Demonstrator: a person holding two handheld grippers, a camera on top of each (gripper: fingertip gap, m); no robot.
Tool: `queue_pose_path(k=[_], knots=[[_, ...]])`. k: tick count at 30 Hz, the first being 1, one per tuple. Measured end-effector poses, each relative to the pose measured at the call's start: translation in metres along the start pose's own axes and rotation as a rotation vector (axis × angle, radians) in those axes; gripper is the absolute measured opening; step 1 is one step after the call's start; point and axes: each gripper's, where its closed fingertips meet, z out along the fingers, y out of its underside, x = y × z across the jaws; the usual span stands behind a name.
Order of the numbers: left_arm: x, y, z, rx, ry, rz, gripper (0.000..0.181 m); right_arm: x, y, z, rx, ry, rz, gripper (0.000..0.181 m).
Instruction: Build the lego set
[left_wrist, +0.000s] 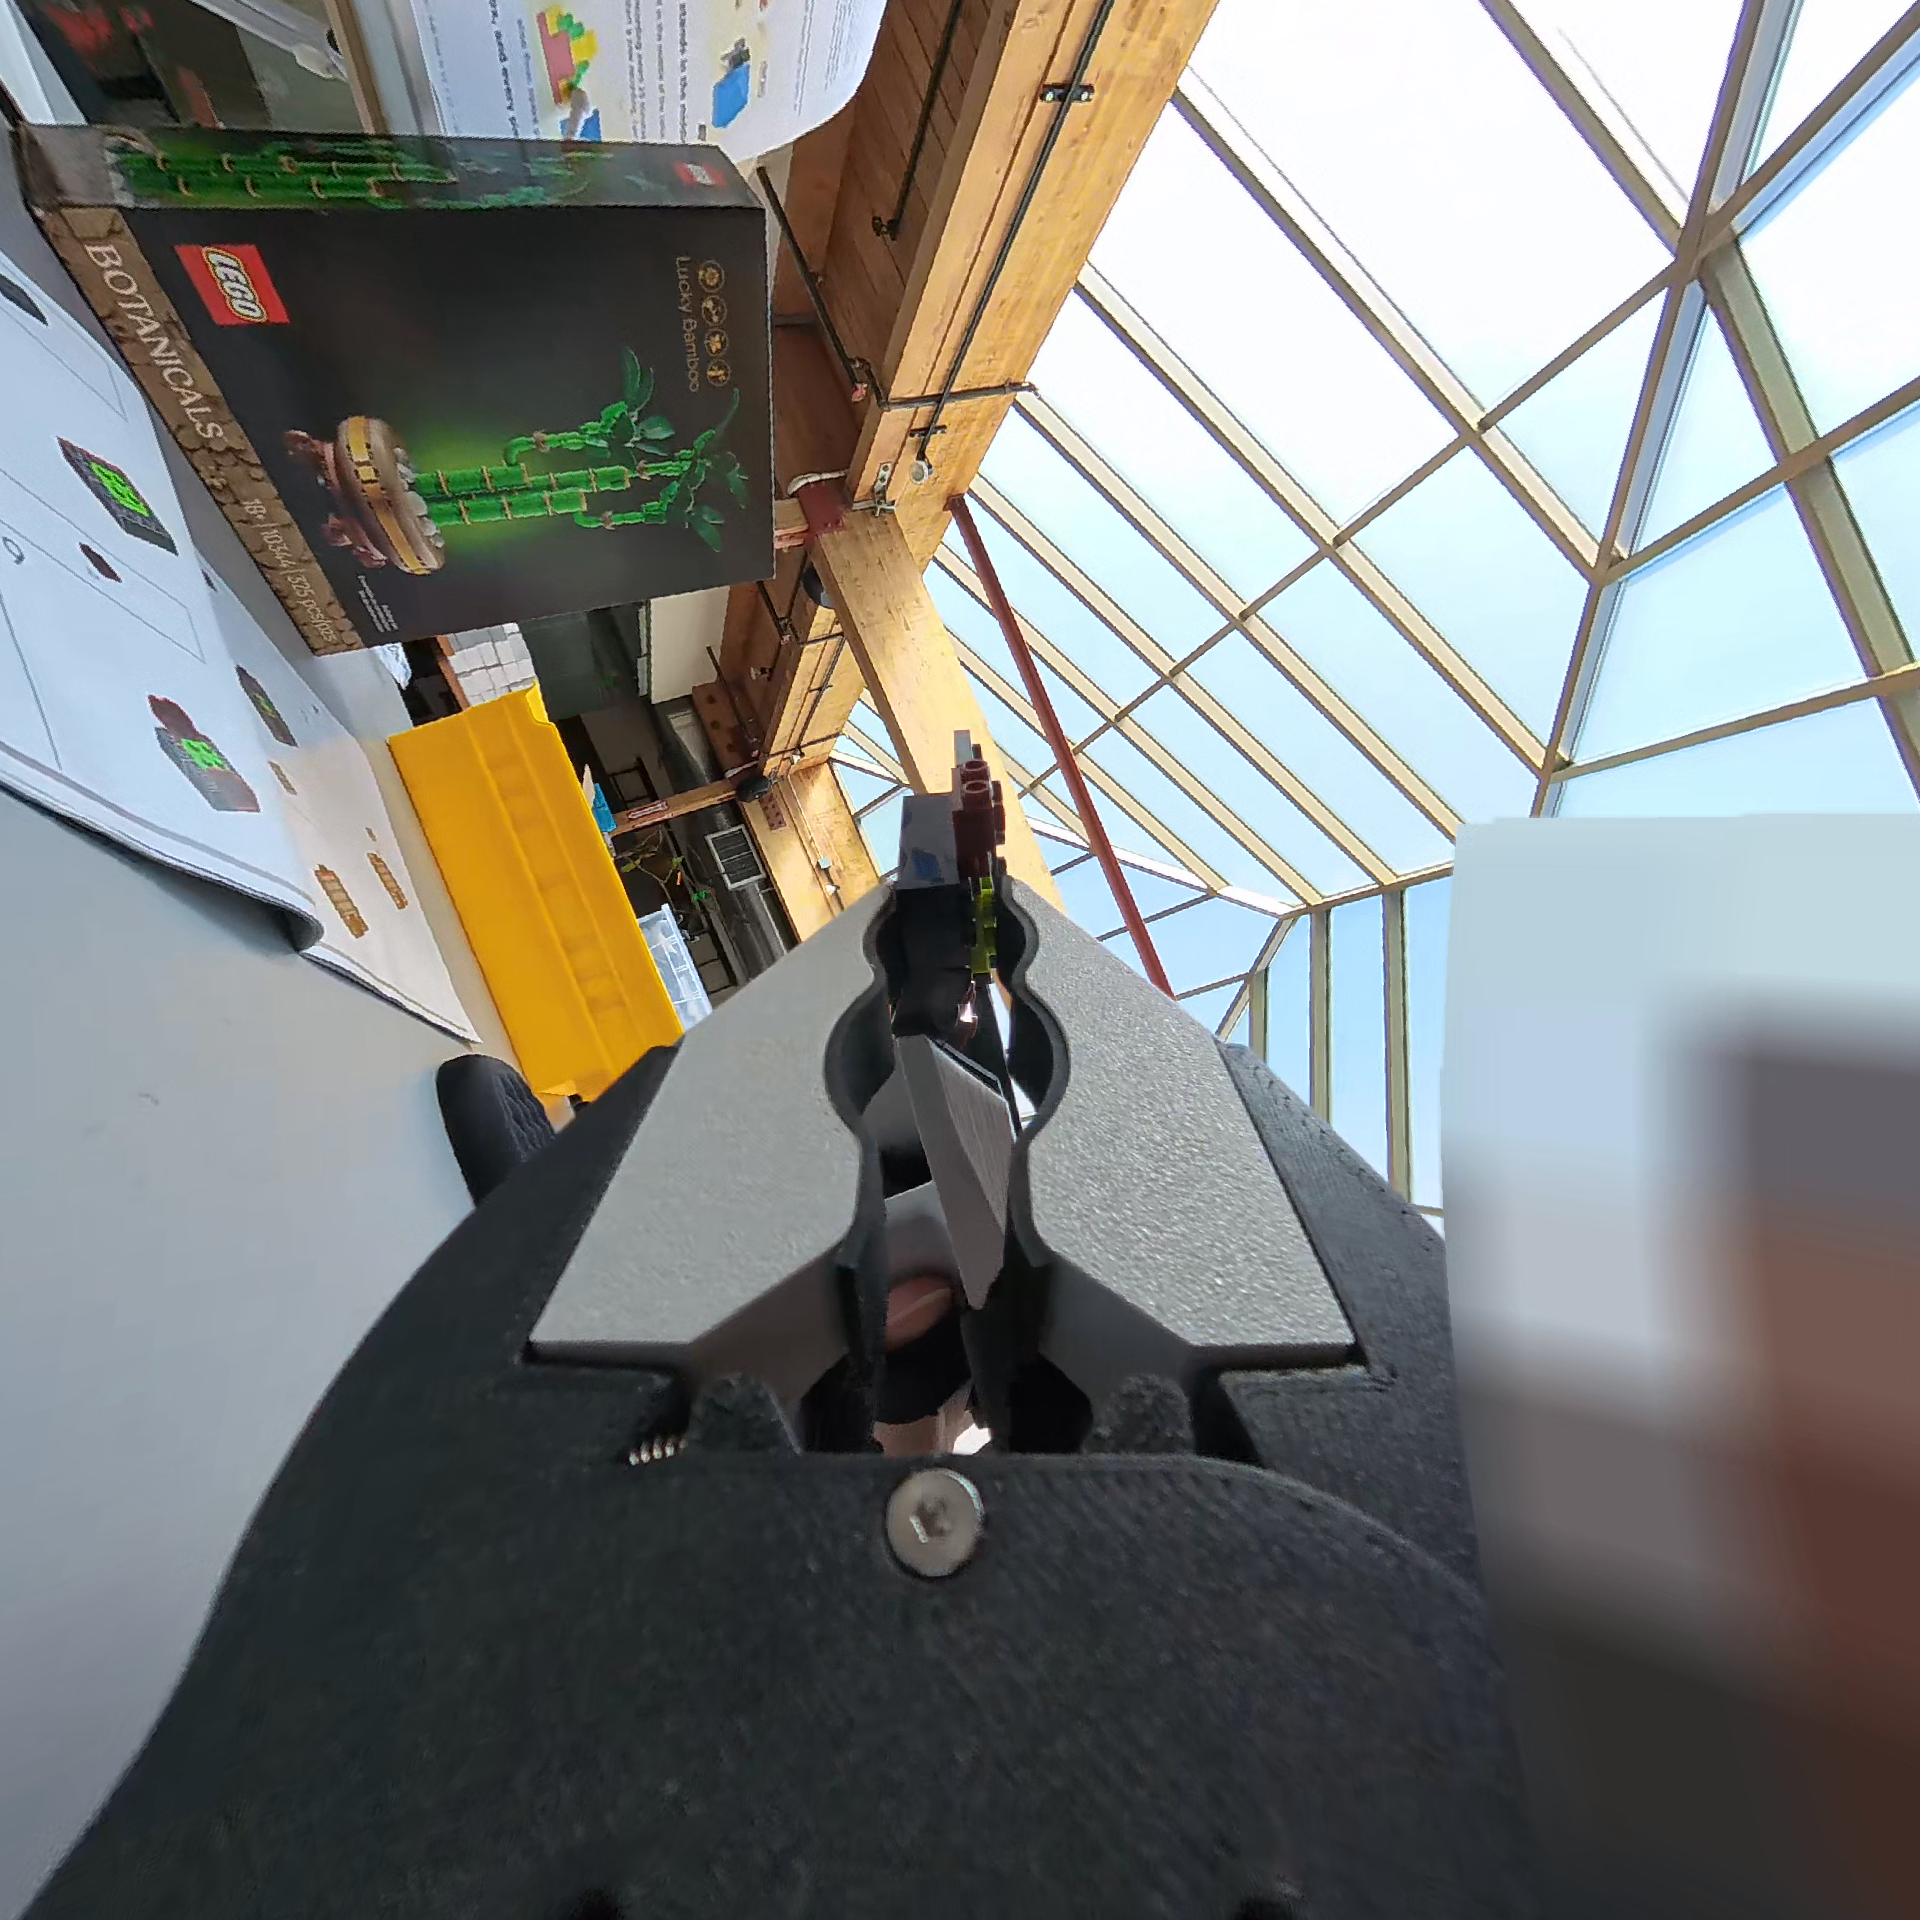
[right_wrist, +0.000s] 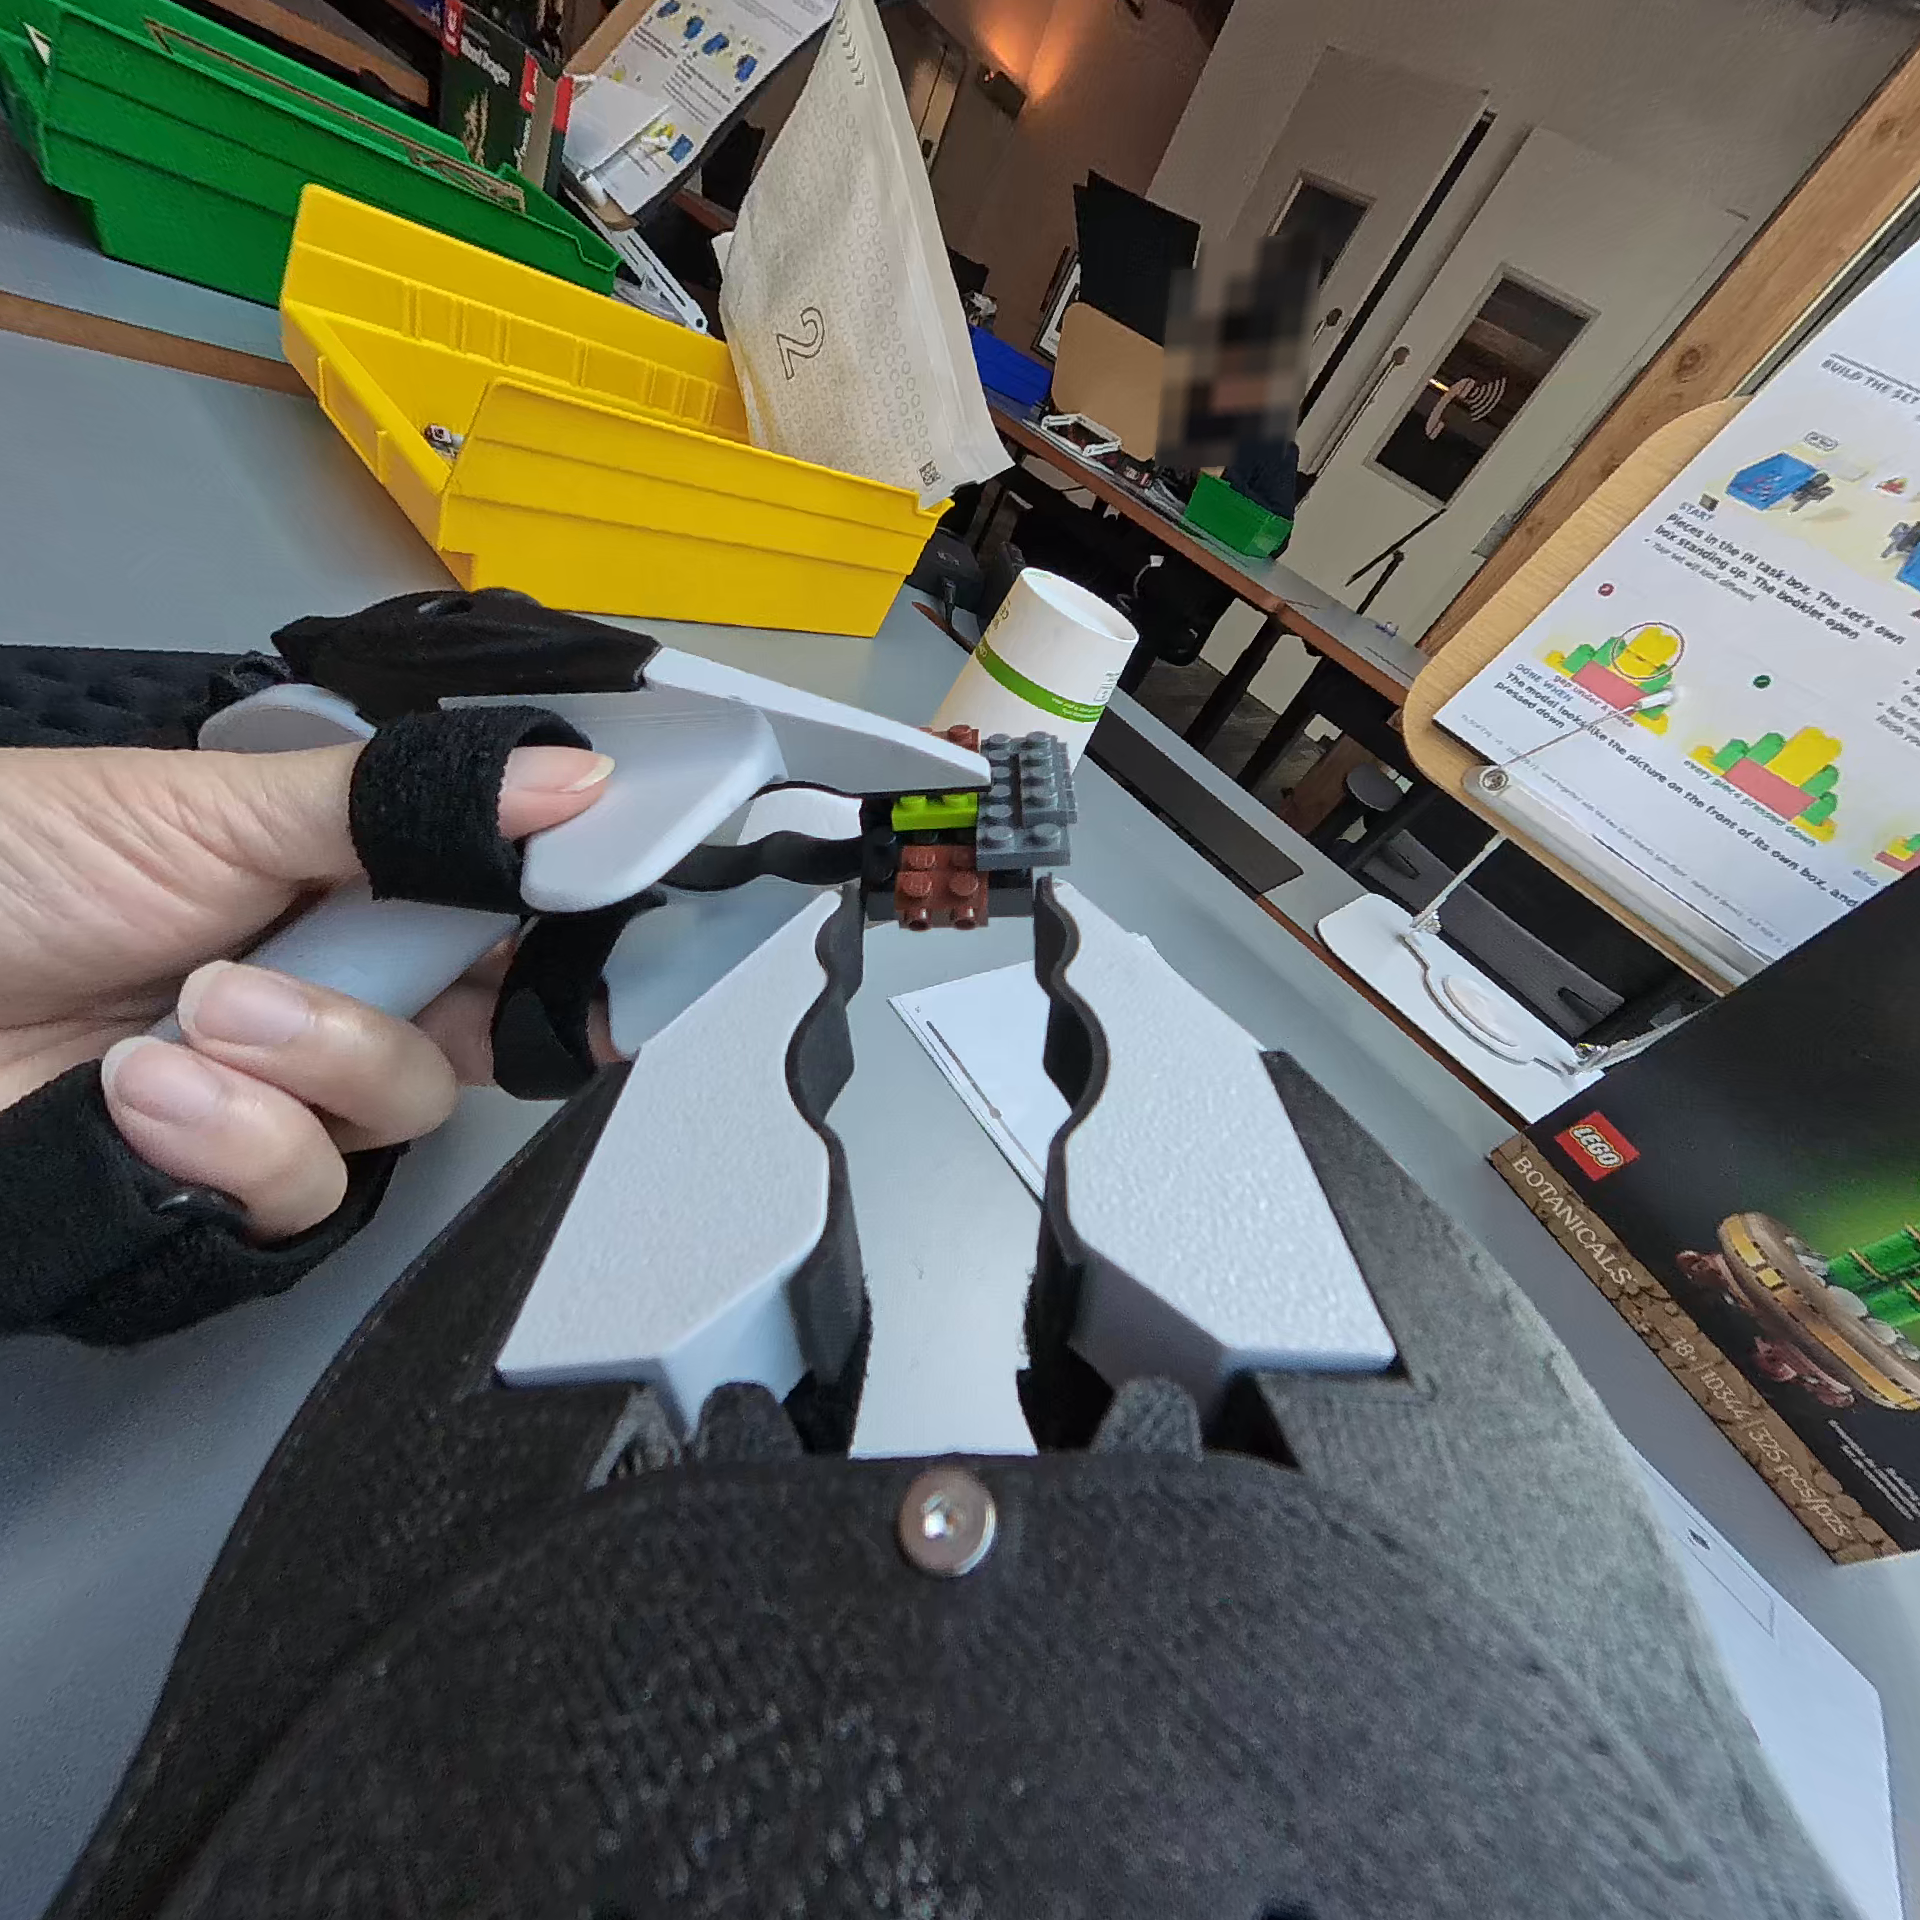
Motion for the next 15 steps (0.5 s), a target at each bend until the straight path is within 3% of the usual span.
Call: queue_pose_path(k=[8, 15], knots=[[0.006, -0.005, -0.002, 0.047, 0.093, -0.145, 0.013, 0.001, -0.002, -0.002, 0.042, -0.003, 0.001, 0.043], [0.021, 0.006, 0.001, -0.014, 0.15, -0.202, 0.013, 0.003, -0.023, -0.014, 0.173, -0.007, -0.149, 0.045]])
